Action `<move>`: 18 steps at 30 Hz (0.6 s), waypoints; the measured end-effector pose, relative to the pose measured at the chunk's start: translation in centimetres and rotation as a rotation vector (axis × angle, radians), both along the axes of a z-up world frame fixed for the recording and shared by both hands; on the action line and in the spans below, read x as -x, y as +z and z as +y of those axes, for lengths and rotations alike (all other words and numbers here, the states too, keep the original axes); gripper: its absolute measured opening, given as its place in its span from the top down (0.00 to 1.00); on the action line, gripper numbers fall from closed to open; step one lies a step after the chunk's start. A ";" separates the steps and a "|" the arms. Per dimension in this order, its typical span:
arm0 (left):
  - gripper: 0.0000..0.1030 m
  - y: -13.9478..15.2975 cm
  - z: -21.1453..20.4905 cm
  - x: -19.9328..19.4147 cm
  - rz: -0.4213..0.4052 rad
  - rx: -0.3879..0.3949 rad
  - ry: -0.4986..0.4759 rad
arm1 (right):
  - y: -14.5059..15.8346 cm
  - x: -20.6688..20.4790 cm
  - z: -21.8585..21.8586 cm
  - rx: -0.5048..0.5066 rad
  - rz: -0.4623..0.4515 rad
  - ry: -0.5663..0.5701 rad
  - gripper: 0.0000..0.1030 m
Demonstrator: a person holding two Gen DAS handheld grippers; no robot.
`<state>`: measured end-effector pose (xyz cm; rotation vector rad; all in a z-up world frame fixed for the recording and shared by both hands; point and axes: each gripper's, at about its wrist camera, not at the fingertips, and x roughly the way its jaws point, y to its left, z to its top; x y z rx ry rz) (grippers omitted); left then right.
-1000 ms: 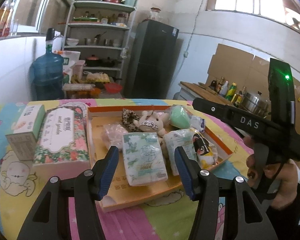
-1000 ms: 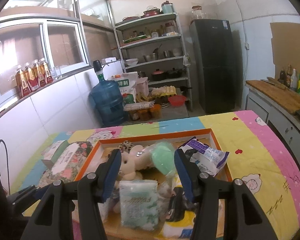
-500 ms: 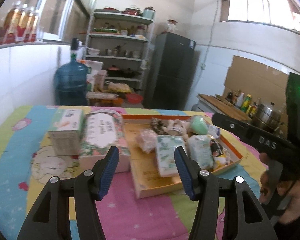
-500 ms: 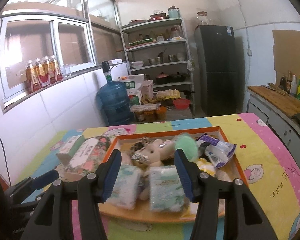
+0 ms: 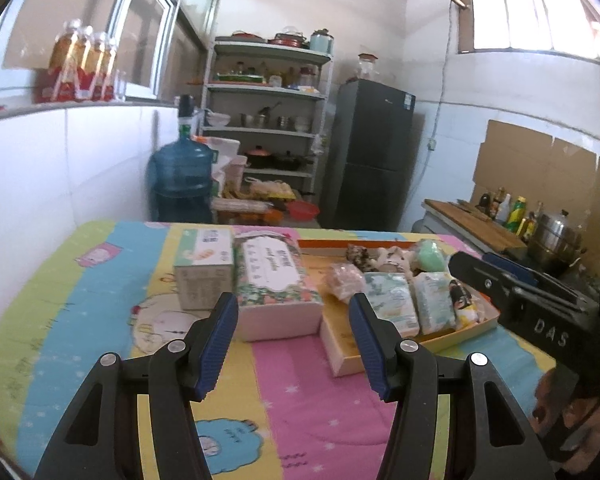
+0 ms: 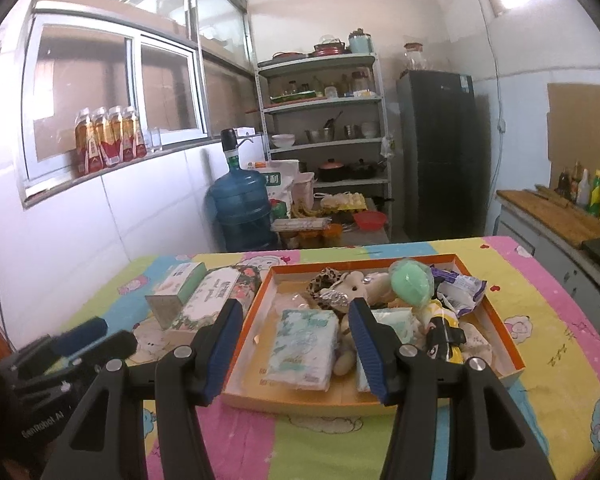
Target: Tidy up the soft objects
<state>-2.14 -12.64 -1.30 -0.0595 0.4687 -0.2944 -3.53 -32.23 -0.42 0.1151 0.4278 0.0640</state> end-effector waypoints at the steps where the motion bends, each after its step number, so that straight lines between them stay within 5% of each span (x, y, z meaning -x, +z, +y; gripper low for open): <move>1: 0.42 0.1 0.1 0.3 -0.004 -0.005 0.008 | 0.0 0.4 0.5 0.011 -0.003 -0.002 0.47; 18: 0.42 1.4 2.2 4.4 -0.085 -0.091 0.127 | -0.1 5.4 4.6 0.051 -0.059 -0.118 0.47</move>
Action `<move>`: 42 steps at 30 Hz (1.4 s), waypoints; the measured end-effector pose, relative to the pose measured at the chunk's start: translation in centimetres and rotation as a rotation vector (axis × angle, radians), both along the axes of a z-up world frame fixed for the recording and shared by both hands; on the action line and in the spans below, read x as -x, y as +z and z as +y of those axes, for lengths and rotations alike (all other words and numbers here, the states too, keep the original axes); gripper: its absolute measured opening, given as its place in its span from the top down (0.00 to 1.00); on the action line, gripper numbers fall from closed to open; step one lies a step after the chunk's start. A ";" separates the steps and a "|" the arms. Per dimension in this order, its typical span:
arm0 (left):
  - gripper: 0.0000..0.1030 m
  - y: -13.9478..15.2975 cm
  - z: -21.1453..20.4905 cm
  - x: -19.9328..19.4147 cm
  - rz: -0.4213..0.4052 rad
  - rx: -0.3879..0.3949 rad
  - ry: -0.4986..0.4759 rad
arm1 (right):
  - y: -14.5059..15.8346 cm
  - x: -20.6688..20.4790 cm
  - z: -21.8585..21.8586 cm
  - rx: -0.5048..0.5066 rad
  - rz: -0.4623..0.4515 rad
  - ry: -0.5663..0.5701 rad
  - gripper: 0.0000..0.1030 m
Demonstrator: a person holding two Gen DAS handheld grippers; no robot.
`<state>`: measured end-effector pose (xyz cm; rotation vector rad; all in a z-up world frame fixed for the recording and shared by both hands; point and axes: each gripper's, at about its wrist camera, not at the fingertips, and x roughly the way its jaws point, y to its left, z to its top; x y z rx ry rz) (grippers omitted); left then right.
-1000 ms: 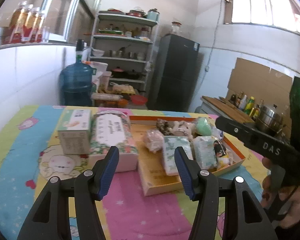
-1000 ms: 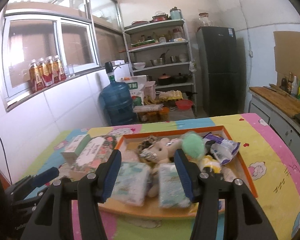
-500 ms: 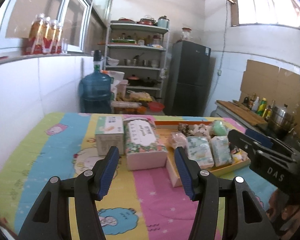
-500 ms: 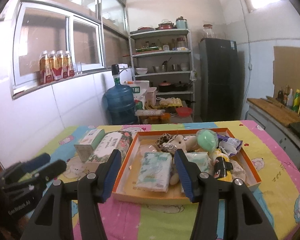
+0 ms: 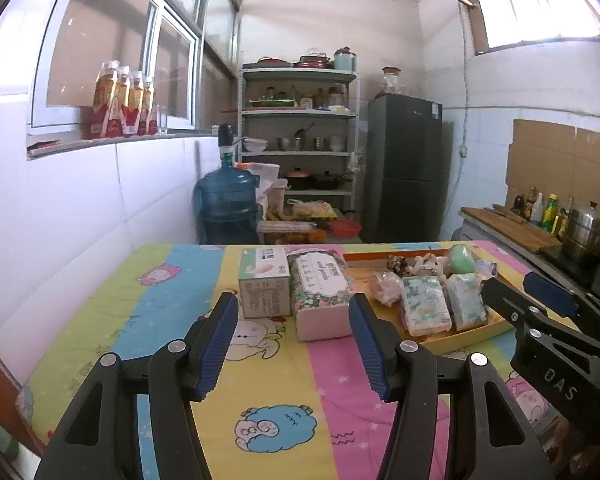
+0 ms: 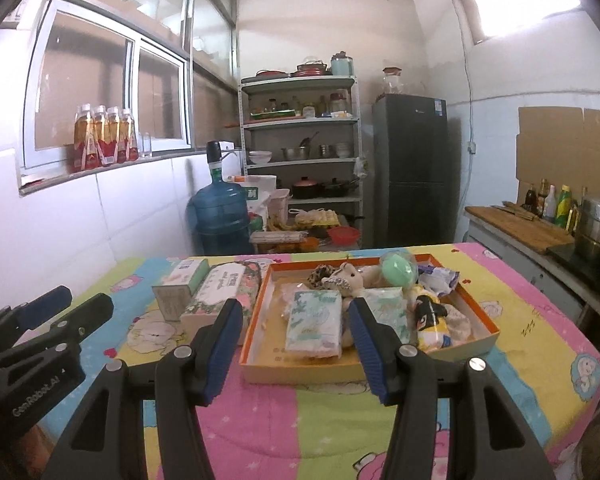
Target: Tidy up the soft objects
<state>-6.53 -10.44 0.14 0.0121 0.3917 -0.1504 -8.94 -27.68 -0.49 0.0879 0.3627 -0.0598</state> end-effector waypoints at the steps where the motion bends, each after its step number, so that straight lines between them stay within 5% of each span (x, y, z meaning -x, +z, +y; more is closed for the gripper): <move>1: 0.42 0.1 0.0 0.1 0.004 0.002 0.002 | 0.1 0.2 0.1 0.001 -0.001 -0.001 0.47; 42: 0.42 0.0 0.7 0.0 0.039 0.012 0.030 | 0.8 0.8 2.0 -0.011 0.001 0.007 0.47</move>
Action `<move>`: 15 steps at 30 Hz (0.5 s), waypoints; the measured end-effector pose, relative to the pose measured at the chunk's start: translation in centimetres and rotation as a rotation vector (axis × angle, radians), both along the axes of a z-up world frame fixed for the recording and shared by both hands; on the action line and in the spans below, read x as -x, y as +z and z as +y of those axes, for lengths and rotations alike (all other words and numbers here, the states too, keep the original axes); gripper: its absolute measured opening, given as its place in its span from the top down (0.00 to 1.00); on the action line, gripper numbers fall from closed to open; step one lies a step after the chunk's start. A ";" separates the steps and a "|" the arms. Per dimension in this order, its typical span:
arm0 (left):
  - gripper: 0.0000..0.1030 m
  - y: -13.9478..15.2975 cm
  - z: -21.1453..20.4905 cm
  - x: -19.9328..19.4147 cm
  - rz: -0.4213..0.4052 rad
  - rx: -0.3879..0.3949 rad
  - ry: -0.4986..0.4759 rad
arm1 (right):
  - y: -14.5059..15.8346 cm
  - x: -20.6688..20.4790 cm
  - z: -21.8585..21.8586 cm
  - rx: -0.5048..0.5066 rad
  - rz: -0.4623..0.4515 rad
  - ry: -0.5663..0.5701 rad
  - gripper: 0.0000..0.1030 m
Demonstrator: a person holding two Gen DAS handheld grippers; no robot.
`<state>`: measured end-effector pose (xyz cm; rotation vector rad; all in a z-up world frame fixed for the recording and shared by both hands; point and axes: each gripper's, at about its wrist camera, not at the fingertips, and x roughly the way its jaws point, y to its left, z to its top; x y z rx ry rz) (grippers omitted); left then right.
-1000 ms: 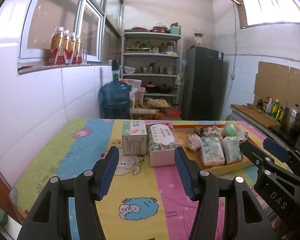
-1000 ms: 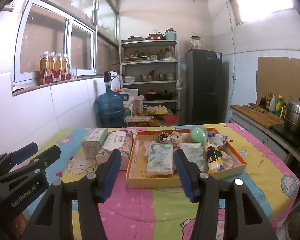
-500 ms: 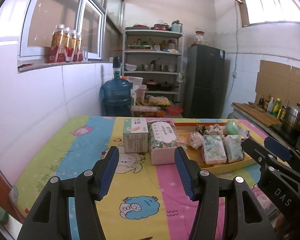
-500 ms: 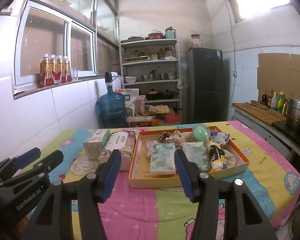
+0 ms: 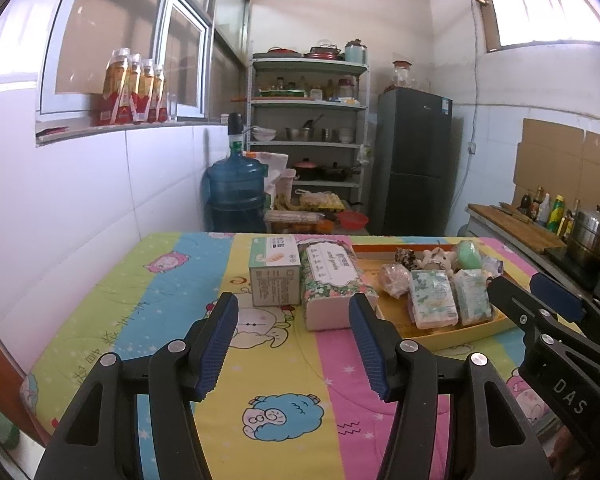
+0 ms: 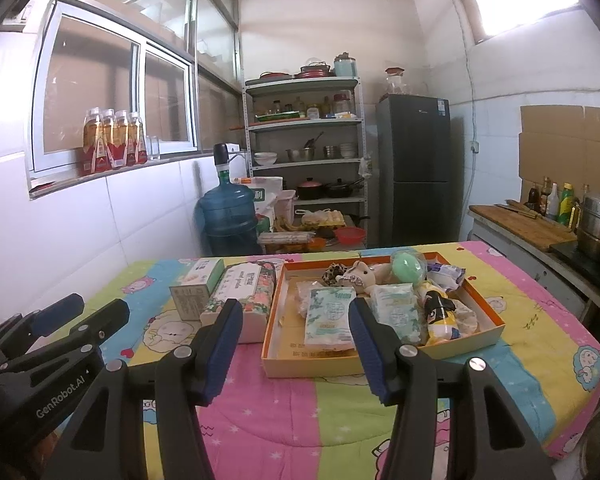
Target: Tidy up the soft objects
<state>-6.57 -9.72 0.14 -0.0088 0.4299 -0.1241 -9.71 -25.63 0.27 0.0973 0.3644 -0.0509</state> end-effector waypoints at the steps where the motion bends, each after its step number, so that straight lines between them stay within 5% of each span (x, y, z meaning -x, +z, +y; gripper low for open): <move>1: 0.42 0.0 0.0 -0.1 0.001 0.000 0.000 | 0.0 -0.1 0.1 0.000 0.000 0.001 0.47; 15: 0.42 -0.2 0.5 -0.3 0.002 -0.002 0.010 | 0.1 -0.7 0.6 0.003 -0.002 0.011 0.47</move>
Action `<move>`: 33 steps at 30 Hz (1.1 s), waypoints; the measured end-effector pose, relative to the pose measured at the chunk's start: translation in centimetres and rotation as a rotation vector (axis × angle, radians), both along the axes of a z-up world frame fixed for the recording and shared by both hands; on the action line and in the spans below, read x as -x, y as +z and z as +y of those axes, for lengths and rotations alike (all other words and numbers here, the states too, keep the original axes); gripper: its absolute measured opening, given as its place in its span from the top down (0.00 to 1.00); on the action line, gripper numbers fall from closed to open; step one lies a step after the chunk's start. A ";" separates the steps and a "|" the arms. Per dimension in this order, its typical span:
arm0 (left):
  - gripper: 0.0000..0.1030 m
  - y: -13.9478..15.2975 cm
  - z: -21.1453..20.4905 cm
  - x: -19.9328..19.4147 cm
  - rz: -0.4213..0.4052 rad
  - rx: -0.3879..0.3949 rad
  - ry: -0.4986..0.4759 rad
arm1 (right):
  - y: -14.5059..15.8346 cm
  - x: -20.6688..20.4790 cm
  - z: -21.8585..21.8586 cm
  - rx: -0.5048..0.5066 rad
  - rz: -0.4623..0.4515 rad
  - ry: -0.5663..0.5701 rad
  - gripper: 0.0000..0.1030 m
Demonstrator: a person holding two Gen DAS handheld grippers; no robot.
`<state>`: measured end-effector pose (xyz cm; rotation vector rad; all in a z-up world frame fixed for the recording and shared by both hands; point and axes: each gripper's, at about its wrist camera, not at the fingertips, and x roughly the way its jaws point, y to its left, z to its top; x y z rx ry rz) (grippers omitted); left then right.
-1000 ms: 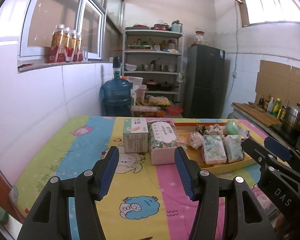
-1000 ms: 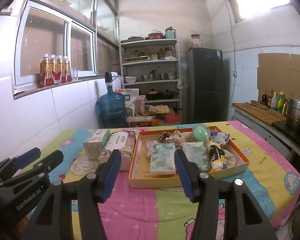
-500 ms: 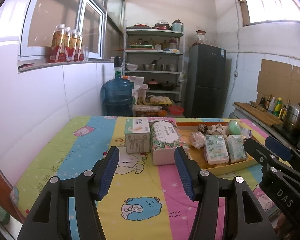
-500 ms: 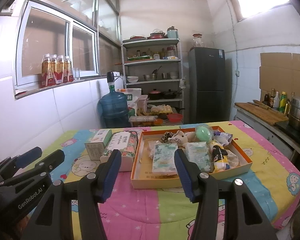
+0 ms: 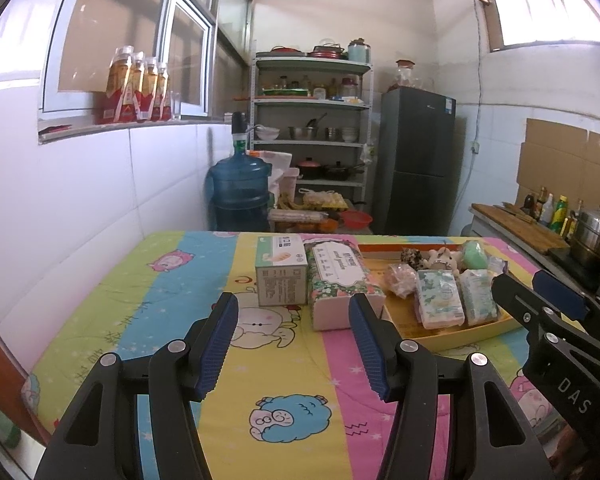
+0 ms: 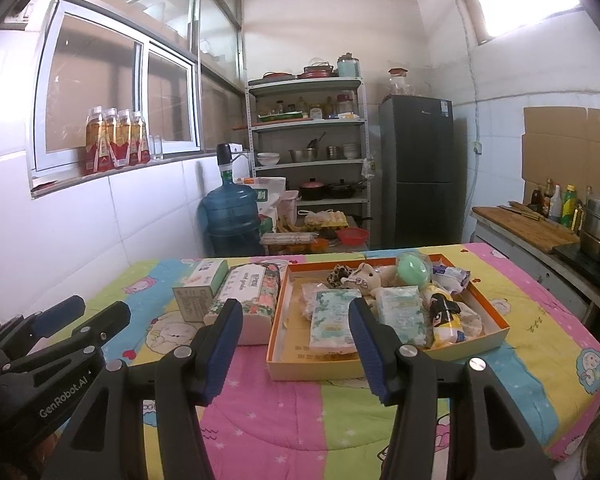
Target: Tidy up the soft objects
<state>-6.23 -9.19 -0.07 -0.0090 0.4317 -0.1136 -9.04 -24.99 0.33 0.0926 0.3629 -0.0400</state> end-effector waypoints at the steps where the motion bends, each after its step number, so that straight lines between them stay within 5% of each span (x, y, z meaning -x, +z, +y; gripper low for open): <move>1: 0.42 0.0 0.0 0.0 0.000 0.000 -0.001 | 0.0 0.0 0.0 0.001 -0.001 0.001 0.47; 33: 0.42 -0.2 0.1 0.0 0.006 0.000 -0.005 | -0.1 0.1 -0.1 0.001 -0.002 -0.001 0.47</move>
